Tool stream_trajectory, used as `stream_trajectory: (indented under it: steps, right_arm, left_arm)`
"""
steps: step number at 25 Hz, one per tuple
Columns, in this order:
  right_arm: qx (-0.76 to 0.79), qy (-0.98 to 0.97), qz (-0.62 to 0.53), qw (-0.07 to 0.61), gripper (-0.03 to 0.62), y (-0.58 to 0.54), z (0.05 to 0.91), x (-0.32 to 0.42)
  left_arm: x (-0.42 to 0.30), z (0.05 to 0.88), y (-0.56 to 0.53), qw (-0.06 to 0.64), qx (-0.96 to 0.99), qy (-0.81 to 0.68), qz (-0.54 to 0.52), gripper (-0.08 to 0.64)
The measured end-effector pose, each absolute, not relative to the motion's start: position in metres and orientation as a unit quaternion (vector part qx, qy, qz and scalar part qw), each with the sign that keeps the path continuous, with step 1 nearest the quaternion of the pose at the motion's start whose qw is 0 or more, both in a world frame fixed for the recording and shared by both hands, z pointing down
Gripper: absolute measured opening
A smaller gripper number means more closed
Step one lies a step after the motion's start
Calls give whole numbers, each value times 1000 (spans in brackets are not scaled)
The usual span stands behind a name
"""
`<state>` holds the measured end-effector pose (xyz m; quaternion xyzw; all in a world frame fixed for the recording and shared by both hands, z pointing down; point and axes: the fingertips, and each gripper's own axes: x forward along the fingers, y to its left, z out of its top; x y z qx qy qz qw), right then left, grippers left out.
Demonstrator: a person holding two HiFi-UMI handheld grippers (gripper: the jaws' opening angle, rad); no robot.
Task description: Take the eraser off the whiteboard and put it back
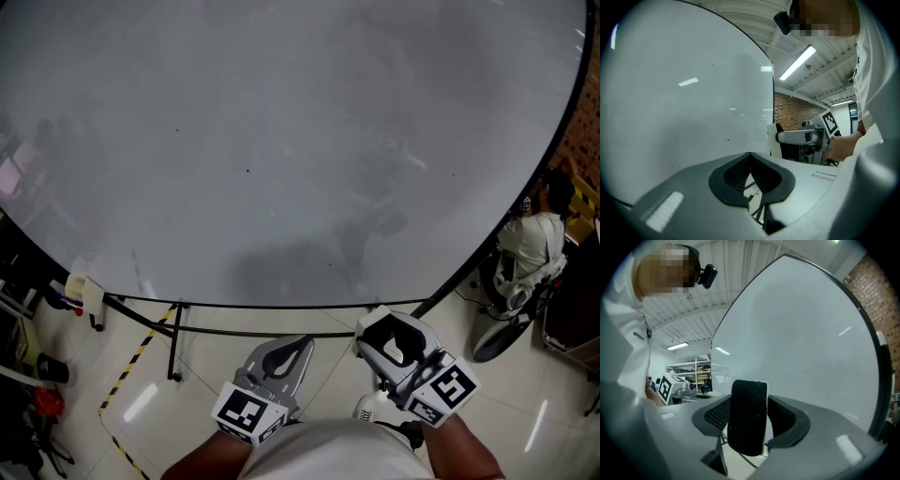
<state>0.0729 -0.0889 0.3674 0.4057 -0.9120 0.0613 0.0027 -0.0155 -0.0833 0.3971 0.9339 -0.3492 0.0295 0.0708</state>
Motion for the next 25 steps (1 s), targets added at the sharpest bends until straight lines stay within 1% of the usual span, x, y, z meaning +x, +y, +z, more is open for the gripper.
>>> stream_trajectory:
  steps: [10, 18, 25]
  right_arm:
    - [428, -903, -4, 43, 233, -69, 377, 83]
    - [427, -903, 21, 39, 233, -70, 385, 86]
    - [430, -901, 14, 48, 233, -70, 385, 85]
  left_arm:
    - [-15, 394, -83, 59, 935, -348, 35, 17]
    - [-15, 388, -85, 51, 934, -353, 31, 17]
    - [-15, 394, -81, 54, 934, -351, 39, 17]
